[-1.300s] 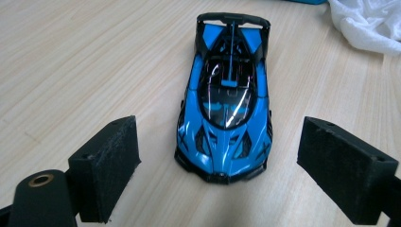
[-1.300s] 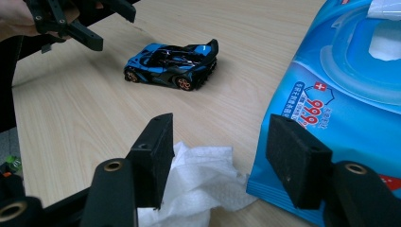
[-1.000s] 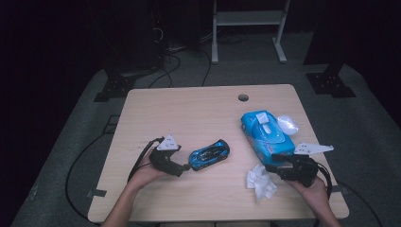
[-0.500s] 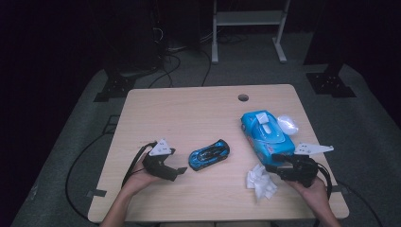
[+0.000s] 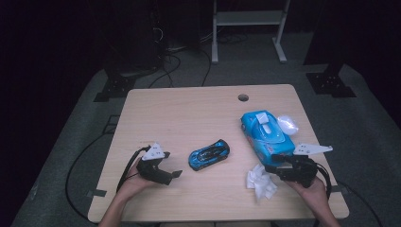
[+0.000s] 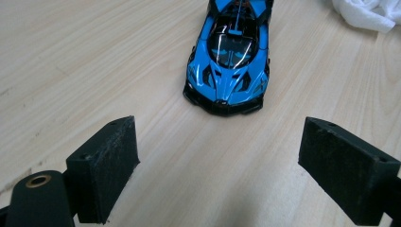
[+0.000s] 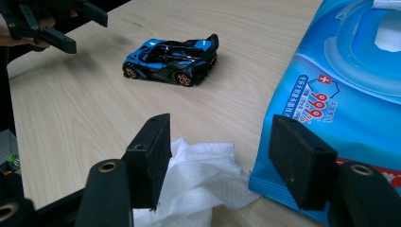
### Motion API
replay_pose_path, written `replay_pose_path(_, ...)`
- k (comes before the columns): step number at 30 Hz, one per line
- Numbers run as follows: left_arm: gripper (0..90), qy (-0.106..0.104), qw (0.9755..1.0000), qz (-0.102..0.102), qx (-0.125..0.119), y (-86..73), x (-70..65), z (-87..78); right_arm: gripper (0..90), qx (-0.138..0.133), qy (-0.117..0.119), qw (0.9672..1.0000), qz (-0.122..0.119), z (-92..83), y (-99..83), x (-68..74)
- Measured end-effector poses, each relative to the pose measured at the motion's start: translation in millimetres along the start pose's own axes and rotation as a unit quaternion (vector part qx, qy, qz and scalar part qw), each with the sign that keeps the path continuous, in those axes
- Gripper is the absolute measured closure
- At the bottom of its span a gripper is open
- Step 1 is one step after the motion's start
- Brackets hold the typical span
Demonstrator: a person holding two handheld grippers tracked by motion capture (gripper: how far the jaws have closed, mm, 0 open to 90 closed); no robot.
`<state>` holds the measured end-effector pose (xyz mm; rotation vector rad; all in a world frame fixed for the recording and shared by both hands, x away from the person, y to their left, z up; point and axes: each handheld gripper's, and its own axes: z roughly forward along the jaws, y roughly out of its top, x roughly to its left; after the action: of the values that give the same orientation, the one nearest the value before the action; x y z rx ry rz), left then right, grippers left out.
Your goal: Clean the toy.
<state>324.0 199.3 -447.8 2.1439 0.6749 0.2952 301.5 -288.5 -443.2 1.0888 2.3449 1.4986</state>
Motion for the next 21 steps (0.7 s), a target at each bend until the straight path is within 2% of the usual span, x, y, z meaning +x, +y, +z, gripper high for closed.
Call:
replay_pose_path(5, 11.4, 0.004, 1.0, -0.008, 0.002, -8.1, 2.0, -5.1, 38.4, -0.001, 0.0, 1.0, 0.0, 0.5, 0.0, 0.6)
replay_pose_path(21, 11.0, 0.009, 0.9999, -0.013, 0.001, -20.9, 0.6, -18.9, 37.6, 0.001, 0.0, 1.0, 0.001, 0.8, -0.6, 1.5)
